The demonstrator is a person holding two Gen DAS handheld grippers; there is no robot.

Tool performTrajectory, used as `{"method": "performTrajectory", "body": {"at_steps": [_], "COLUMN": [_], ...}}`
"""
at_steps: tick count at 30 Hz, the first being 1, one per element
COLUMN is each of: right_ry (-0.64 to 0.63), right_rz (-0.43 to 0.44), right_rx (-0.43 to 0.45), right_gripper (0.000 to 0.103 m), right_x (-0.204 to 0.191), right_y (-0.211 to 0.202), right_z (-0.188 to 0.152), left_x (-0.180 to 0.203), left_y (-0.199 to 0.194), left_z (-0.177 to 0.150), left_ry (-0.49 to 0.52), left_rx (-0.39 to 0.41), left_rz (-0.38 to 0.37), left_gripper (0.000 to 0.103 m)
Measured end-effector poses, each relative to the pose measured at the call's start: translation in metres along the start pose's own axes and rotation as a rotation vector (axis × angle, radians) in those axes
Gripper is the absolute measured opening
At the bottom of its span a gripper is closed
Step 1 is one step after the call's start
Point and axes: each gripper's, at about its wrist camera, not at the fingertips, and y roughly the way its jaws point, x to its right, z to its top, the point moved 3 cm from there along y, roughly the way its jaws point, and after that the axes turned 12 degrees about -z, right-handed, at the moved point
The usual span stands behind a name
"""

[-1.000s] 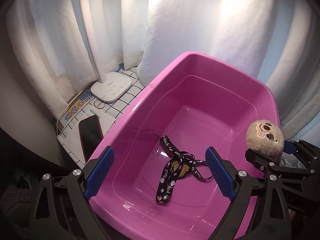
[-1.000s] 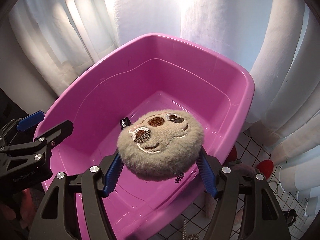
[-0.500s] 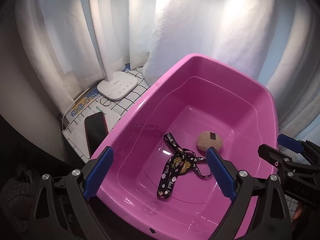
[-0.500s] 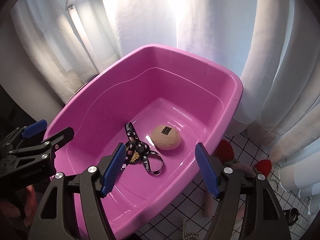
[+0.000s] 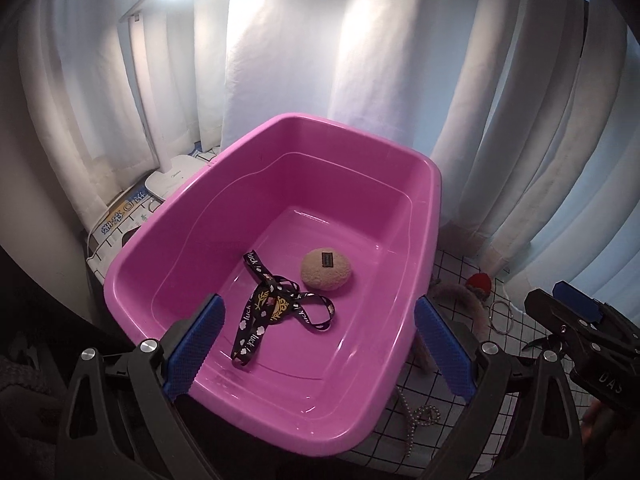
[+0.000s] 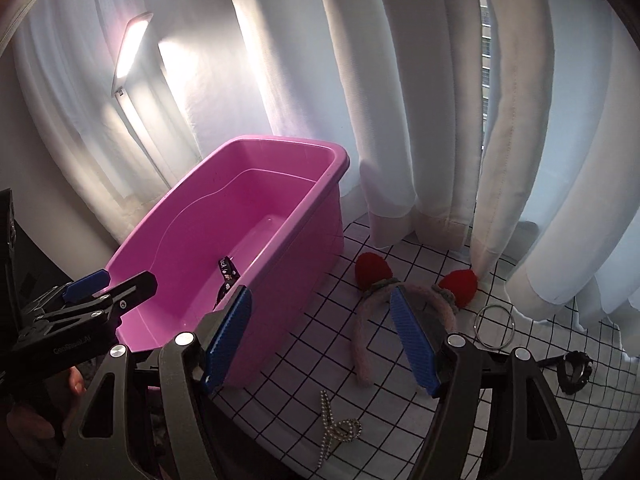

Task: Organize jewelry
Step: 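Move both tools back toward the pearl clip and hairpin on the table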

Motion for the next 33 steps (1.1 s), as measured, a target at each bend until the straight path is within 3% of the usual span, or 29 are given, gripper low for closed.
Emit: {"method": "performTrajectory", "body": {"at_steps": [7,14,24,33], "right_ry": [0.139,0.271,0.435,0.461], "right_rz": [-0.108,-0.204,-0.279,-0.339], "right_rx": [-0.006,-0.088,-0.224,-0.280], "right_gripper": [0.068,0.068,0.068,0.068], "right_x": [0.081,0.142,0.174,0.170], "right_y": [-0.033,-0.037,-0.013,0.023], "right_z": [-0.064,-0.144,-0.242,-0.286], "left_x": [0.071,0.110,0.112,0.096], "left_y": [-0.009,0.024,0.071,0.107], "left_z": [-0.031,-0.088,-0.149,-0.180], "left_ry": [0.116,0.188,0.224,0.241], "left_rx": [0.019,-0.095,-0.191,-0.241], "left_rz": [-0.112,-0.172,-0.115,-0.055], "left_gripper": [0.096,0.096,0.096,0.096]}}
